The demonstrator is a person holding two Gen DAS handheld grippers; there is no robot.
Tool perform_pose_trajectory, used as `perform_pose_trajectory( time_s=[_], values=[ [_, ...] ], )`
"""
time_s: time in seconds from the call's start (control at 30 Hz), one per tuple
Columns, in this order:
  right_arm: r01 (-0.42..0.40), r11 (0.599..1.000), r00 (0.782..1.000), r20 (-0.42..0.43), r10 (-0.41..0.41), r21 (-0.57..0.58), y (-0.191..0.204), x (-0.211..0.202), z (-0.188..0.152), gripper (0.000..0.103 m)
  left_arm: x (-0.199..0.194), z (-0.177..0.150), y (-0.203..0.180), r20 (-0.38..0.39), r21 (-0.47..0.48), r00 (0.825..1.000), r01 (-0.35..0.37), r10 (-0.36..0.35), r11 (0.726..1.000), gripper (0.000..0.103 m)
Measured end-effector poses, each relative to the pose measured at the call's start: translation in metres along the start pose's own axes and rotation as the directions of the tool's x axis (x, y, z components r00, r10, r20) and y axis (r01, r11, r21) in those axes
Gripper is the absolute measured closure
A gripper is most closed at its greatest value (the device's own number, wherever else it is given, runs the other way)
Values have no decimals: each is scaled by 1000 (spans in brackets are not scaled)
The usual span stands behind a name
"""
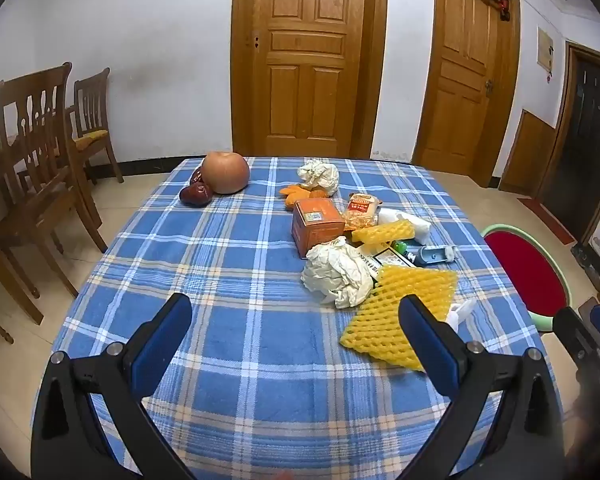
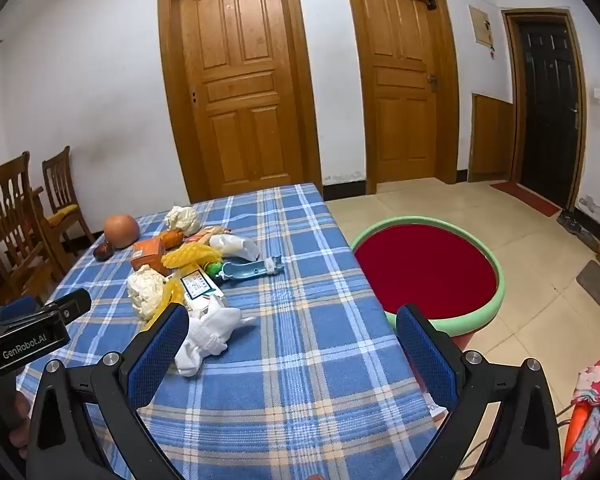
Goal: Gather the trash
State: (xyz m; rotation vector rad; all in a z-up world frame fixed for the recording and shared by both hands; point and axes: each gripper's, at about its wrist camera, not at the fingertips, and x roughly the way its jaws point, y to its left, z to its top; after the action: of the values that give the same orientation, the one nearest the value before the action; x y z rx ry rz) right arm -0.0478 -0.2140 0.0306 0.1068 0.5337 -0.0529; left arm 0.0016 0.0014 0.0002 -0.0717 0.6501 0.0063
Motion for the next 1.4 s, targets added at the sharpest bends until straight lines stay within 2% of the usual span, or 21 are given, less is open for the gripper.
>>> perform_pose_trajectory(
  time_s=[0.5,1.4],
  values=[
    [-1,1000,1000,-8,1,11,-2,-5,-1,0,-3,-2,3,10,-16,999,-31,31,999,2],
    [3,1000,1000,-16,-3,17,-1,0,-2,0,-5,-1,5,15,-19,999,-33,34,999,2]
  ],
)
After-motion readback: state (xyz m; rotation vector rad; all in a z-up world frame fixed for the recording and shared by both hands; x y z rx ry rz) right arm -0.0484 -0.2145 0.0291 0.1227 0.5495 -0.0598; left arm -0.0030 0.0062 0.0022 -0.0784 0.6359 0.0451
